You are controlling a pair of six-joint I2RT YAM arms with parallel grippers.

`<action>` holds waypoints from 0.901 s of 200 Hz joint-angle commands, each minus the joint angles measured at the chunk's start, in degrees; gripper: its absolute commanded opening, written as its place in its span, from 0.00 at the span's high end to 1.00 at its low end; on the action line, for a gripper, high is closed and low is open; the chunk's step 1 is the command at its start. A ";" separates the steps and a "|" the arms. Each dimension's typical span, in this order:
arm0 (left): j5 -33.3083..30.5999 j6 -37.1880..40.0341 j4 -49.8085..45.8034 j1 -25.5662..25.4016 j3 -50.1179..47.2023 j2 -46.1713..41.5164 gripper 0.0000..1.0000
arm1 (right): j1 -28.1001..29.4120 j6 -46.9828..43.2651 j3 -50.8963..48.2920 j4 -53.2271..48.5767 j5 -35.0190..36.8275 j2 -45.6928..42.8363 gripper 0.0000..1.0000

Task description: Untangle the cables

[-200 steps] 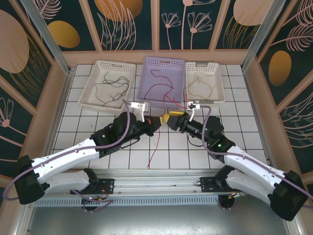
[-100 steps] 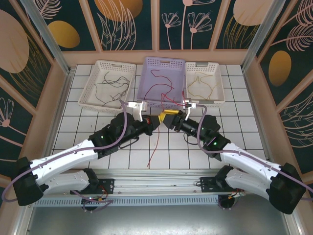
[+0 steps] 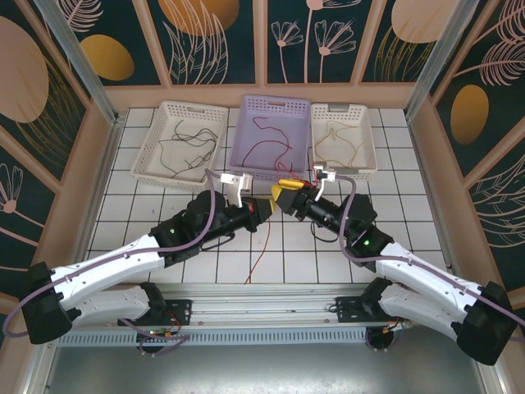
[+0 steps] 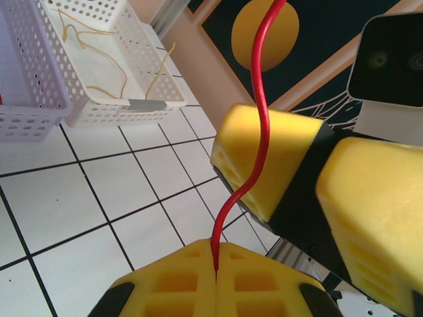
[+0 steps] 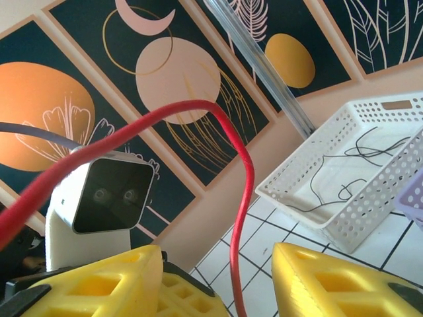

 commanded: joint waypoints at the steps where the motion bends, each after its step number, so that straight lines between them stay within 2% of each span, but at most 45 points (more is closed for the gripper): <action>1: 1.77 0.39 1.91 -0.19 0.17 -0.30 1.00 | 0.36 -1.26 2.31 0.50 -0.20 1.47 0.56; 59: 1.49 0.65 1.66 -0.23 0.30 -1.66 1.00 | 0.36 -0.82 3.89 0.51 -2.68 3.31 0.76; 68: 1.26 0.85 1.48 -0.23 0.34 -1.79 1.00 | 0.36 -0.99 3.87 -0.29 -2.16 2.66 0.83; 76: 1.11 1.04 1.28 -0.16 0.26 -1.88 1.00 | 0.36 -1.25 4.16 -1.62 -1.40 2.25 1.00; 88: 0.89 1.18 1.24 -0.23 0.21 -1.97 1.00 | 0.29 -0.49 4.90 -5.28 1.44 1.63 1.00; 114: 0.55 1.93 0.76 -0.26 0.51 -2.05 1.00 | 0.21 -0.78 4.49 -6.62 4.24 0.09 1.00; 143: -0.02 3.96 -1.76 -0.24 2.33 -2.36 0.77 | 0.10 -0.90 4.04 -7.04 6.33 -1.28 1.00; 180: -3.93 9.14 -8.66 -0.21 6.91 -3.65 0.35 | 0.11 -1.99 6.45 -12.65 8.69 -0.55 1.00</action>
